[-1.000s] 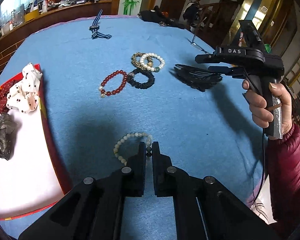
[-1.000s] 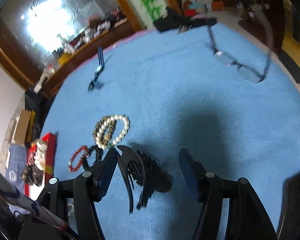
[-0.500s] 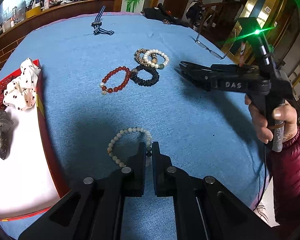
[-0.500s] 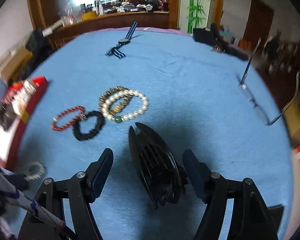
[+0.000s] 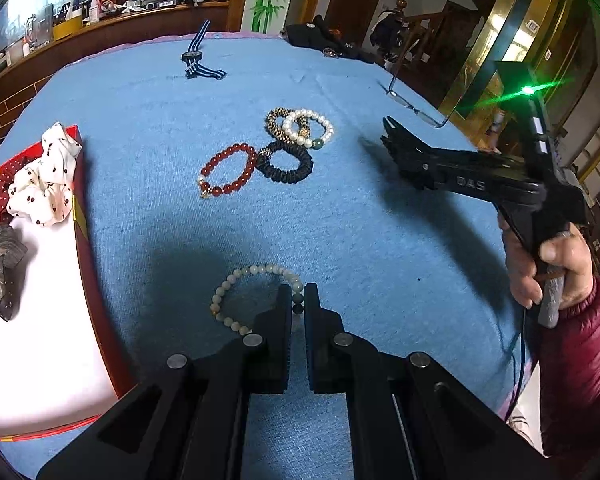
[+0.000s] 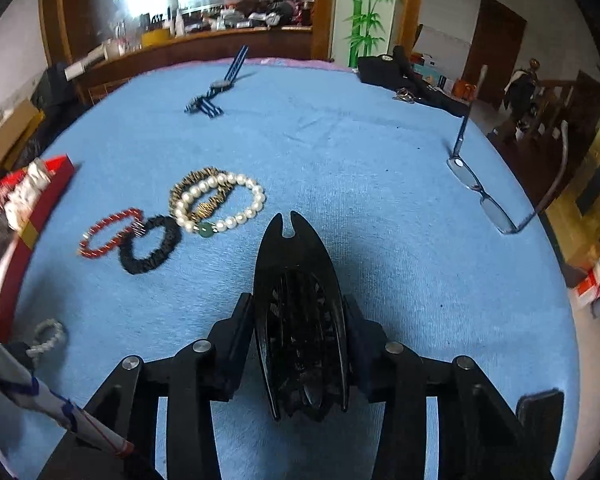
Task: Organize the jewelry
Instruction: 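Lift the black hair claw with the right tool while the left tool grasps the white bead bracelet, then carry the hair claw and white bead bracelet into the red box and open both tools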
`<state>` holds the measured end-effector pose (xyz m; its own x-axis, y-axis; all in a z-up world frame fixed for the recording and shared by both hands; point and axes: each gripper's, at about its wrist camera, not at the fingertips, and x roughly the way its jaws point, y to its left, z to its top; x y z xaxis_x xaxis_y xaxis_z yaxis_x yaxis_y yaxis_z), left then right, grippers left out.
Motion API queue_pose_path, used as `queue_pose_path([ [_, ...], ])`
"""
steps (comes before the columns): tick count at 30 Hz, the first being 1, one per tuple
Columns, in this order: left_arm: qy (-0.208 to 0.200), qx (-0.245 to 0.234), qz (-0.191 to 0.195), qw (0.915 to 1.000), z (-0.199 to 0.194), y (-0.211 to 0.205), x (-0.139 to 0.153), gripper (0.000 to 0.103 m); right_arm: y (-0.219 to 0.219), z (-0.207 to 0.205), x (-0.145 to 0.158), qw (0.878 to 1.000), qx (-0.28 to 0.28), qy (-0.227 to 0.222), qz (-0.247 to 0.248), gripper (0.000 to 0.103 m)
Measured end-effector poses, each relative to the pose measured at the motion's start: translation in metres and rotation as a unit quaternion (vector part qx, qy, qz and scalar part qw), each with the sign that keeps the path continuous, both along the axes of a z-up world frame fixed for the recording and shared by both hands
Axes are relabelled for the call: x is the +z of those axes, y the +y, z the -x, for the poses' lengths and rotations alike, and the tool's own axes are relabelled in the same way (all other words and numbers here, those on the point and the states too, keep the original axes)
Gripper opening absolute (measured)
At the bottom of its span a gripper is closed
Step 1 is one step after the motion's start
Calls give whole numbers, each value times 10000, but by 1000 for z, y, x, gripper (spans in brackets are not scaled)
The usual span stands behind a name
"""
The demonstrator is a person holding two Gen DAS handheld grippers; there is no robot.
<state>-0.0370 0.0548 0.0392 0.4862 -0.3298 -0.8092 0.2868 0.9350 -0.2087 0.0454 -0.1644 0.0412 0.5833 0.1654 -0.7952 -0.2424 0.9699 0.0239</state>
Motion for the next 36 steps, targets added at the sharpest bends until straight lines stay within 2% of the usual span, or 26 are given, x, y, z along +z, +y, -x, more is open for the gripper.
queue_pose_path([
  [10, -298, 39, 76, 9995, 2, 3, 29, 5, 17, 45, 46, 9962, 291, -335, -755, 47],
  [23, -577, 265, 211, 9978, 10, 22, 54, 5, 45, 66, 55, 9925, 648, -242, -1011, 47],
  [30, -791, 581, 280, 9948, 24, 56, 70, 5, 80, 75, 59, 9884, 1058, -145, -1081, 47],
  [36, -1051, 995, 274, 9891, 40, 104, 91, 5, 121, 80, 61, 9833, 1443, -16, -1105, 47],
])
